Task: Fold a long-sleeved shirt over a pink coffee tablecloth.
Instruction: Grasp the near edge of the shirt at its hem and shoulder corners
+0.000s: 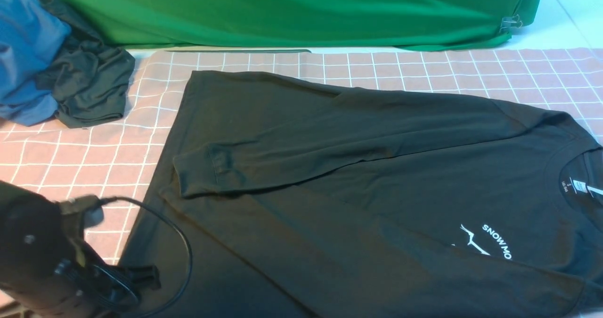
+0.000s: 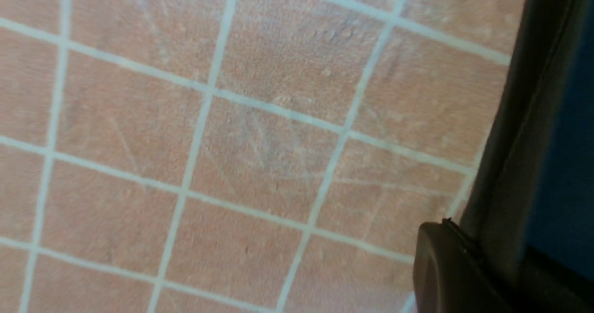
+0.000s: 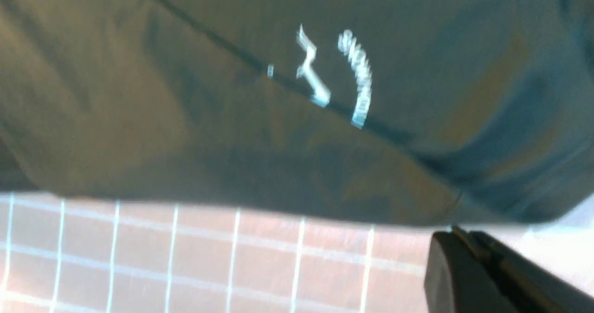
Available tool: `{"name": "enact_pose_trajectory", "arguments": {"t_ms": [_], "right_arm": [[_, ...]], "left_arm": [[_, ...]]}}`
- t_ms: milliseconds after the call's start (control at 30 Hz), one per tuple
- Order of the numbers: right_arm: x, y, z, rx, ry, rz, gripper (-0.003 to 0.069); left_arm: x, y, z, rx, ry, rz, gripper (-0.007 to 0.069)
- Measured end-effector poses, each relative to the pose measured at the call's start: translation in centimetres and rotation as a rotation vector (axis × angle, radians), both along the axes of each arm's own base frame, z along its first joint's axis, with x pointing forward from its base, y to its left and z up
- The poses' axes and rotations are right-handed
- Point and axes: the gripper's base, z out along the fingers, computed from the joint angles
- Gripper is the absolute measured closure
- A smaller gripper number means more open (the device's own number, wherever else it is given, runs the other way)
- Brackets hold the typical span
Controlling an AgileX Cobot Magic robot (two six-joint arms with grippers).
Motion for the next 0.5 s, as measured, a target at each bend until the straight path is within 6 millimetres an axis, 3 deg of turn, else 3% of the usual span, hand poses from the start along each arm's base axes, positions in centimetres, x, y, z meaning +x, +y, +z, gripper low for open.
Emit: {"name": "enact_pose_trajectory", "arguments": {"t_ms": [200,333,500], "right_arm": [[-1.8,0.2,-4.3,0.025,0.161,-0.022,0.0435],[-2.9,0.0,-8.0,0.007,0.205,-0.102,0.0244],[-2.2,-0.3,-9.4,0.009,0.166,-0.205,0.0148]], "left_arm": [[-1.2,0.3,1.9,-0.017,-0.074,0.003,0.0579],[-1.6,0.4,2.4,-0.025,-0.107,-0.001,0.0579],[-1.4,0.4,2.5,-0.029,-0.128,-0.012,0.0579]]}}
